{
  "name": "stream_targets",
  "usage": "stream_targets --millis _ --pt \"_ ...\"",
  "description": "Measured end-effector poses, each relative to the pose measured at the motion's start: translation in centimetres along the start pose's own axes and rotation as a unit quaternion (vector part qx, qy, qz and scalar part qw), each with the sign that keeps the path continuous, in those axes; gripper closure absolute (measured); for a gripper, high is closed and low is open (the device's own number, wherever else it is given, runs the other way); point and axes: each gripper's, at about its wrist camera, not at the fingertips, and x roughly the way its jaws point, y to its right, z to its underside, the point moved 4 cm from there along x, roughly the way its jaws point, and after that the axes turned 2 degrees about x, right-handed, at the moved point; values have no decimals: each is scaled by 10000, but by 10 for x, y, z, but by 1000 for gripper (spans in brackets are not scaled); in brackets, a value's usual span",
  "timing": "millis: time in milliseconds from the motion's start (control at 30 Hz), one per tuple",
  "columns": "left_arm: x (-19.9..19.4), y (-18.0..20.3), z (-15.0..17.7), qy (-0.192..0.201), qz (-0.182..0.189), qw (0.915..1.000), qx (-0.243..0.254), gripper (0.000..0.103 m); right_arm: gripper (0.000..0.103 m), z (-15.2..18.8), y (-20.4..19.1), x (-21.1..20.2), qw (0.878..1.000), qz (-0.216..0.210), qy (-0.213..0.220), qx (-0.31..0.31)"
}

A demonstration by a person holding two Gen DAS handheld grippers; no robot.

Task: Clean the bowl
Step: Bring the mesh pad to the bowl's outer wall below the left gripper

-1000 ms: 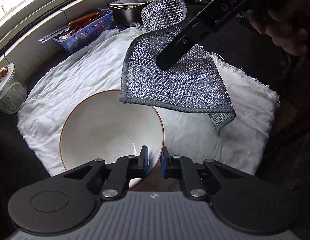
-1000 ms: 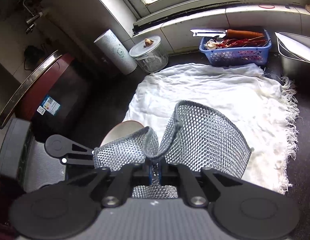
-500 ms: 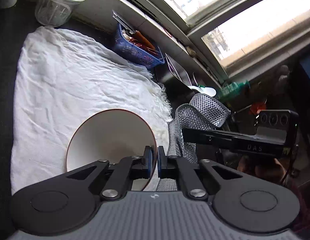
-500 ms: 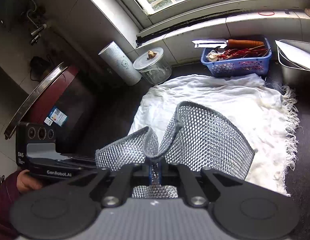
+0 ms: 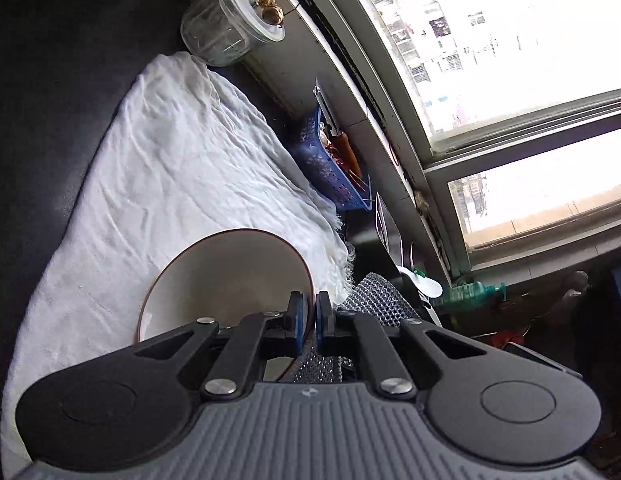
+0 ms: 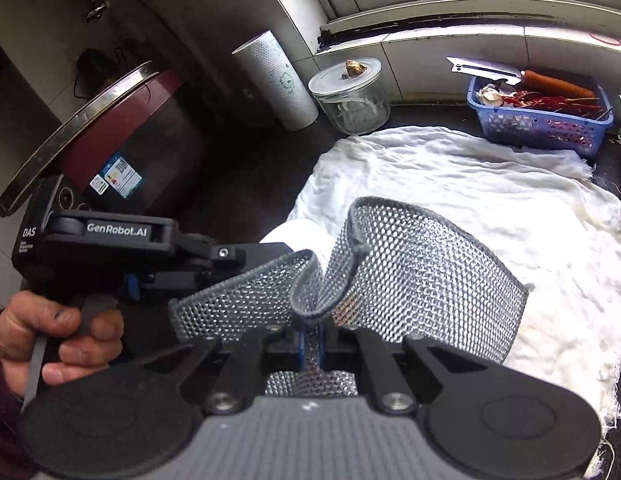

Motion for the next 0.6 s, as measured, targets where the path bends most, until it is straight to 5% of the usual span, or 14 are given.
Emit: stream_targets --millis 267,400,600 --pt "0 15 -4 -276 -343 9937 1029 94 96 1 -9 4 9996 214 -15 -205" --pt "-8 28 1 -536 -526 9786 1914 94 96 -5 0 3 9995 299 140 -6" --pt "-7 45 17 -1175 -626 9441 3015 94 96 -17 -1 6 9991 331 238 -68"
